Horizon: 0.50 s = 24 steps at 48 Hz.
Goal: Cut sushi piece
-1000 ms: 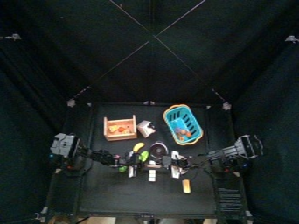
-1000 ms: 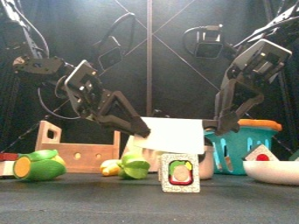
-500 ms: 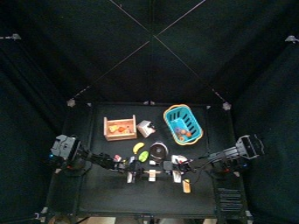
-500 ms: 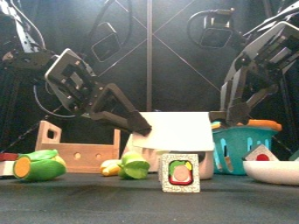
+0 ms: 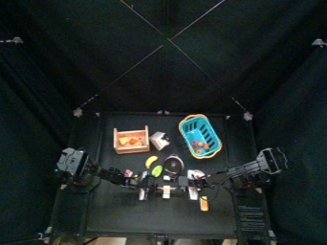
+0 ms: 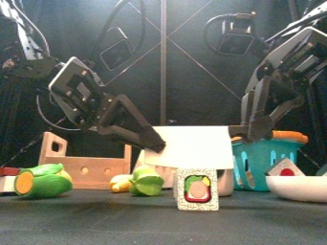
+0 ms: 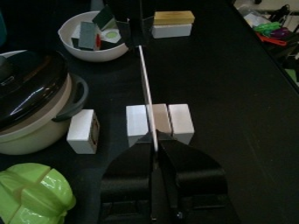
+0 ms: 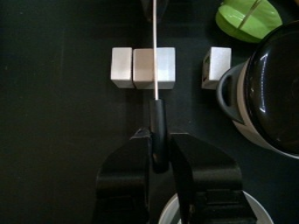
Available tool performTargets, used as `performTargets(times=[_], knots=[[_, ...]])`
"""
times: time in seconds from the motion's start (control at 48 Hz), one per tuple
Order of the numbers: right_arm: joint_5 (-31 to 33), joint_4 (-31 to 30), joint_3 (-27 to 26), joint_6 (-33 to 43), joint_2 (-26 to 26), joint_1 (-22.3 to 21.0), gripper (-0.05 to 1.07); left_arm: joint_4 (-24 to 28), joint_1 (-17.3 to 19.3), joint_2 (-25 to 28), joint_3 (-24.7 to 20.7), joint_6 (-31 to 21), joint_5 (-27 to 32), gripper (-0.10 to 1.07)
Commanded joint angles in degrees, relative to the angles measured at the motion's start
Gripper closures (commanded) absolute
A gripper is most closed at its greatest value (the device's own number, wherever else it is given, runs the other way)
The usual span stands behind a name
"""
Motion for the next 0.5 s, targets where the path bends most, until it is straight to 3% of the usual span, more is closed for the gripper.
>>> performTargets(times=[0.0,0.479], knots=[[-1.2,-0.1,-2.3,-0.1,-0.3,-0.5,0.55,0.0,0.5,0.0,-1.9,-0.1,-0.4,0.55],[-0.8,0.7,-3.4,-0.1,4.1,-0.5,0.55,-0.7,0.4,1.9,-2.3,-0.4,0.4,0.55]])
